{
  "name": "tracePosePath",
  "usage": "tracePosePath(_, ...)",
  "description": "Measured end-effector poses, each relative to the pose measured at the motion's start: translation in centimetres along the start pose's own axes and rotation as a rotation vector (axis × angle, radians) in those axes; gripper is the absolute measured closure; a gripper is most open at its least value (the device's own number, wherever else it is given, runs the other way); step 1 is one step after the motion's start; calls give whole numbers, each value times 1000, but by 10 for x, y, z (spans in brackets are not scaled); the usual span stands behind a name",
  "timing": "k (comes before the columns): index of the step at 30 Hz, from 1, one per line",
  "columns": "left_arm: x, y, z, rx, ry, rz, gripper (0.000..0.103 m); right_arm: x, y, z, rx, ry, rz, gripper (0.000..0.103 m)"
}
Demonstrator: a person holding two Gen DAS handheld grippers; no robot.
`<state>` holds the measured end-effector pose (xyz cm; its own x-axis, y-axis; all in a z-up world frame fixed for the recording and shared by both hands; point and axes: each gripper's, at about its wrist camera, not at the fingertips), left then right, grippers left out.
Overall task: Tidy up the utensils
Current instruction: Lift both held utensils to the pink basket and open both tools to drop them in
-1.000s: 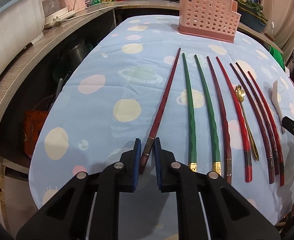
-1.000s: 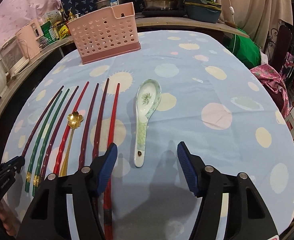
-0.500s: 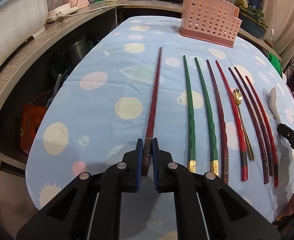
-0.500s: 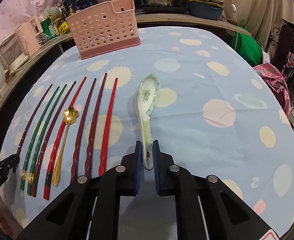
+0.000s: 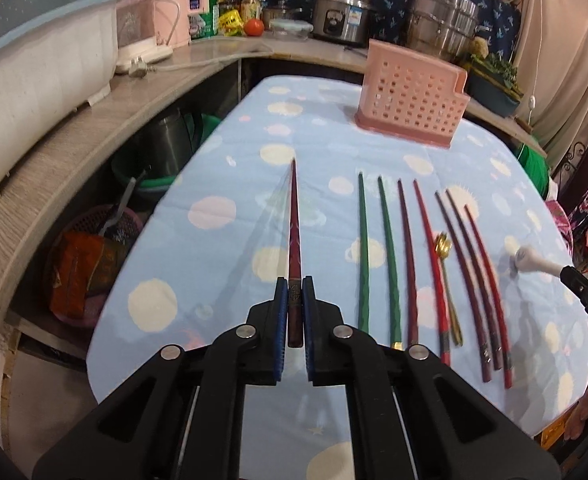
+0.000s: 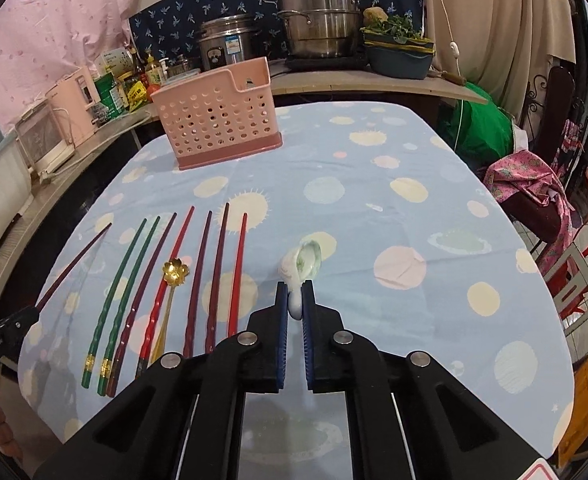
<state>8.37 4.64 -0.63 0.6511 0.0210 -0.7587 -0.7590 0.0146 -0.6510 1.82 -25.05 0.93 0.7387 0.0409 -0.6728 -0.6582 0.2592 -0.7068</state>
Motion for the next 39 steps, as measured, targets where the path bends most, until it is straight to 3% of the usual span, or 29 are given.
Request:
tracePosePath(12, -43, -79, 7, -46, 8, -187, 96, -16, -48, -5, 12, -75, -85, 96)
tracePosePath(20, -47, -160, -5, -67, 60, -257, 96, -7, -110, -4, 31, -216, -138, 96)
tracePosePath(25, -56, -218, -20, -78, 106, -323, 96, 11, -160, 0, 33, -297, -179, 96)
tracePosePath(31, -71, -280, -46, -95, 141, -445, 96, 44, -213, 4, 35, -331, -225, 96)
tracePosePath(39, -53, -335, -83, -110, 167, -520, 96, 88, -268, -5, 83, -386, -256, 96)
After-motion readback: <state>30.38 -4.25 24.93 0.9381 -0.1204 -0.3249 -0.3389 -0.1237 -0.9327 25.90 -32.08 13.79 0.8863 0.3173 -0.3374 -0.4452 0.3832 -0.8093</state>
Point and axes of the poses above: each gripper's, at about its wrist camera, not at the fingertips, and x roughly the way its jaws point, z to its left, y to its underside, and after that the axes turned 10 degrees about -y, right-handed
